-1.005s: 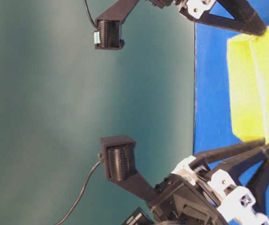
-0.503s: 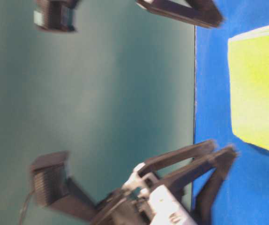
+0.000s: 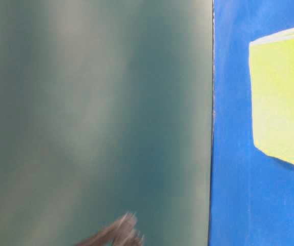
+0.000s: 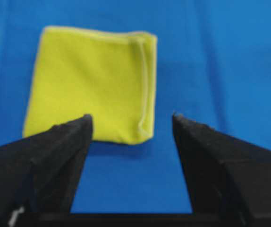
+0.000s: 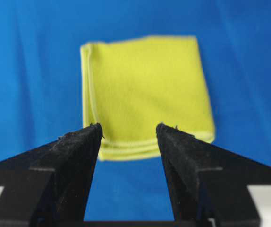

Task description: Fold the yellow towel.

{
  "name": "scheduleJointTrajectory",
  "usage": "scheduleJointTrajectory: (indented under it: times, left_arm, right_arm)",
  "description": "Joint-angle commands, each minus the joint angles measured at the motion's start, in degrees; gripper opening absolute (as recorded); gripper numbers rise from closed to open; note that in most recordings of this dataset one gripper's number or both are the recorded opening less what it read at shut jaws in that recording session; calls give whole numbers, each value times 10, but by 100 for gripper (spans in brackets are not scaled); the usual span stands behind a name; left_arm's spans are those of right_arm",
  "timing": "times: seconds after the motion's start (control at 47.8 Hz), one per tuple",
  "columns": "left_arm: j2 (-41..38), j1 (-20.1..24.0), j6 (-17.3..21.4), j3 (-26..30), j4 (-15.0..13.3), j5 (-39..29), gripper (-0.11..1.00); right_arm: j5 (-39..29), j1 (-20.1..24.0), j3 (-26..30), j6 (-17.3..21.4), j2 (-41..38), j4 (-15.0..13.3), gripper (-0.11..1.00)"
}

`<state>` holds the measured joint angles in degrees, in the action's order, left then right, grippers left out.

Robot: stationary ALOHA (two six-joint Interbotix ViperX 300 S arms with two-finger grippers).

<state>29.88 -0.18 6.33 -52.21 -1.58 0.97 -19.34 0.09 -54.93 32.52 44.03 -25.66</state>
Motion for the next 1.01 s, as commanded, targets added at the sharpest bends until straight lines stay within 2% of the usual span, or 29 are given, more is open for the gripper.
scheduleJointTrajectory:
  times: [0.0, 0.147, 0.419, 0.628, 0.775, 0.984]
  left_arm:
    - [54, -2, 2, -18, 0, 4, 65]
    - [138, -1, 2, -56, 0, -7, 65]
    - [272, -1, -1, -129, 0, -34, 63]
    - [364, -1, -11, -198, 0, -35, 63]
    - [401, -1, -36, -231, 0, -36, 63]
    - [401, -1, -41, -241, 0, -34, 63]
  right_arm:
    - [0, 2, -4, -1, 41, -19, 56]
    - [0, 2, -32, -1, 112, -40, 56]
    - [4, -3, -105, 1, 214, -43, 56]
    - [10, -7, -151, 8, 258, -42, 56]
    - [42, -13, -183, 12, 272, -36, 55]
    - [69, -29, -198, 25, 265, -35, 55]
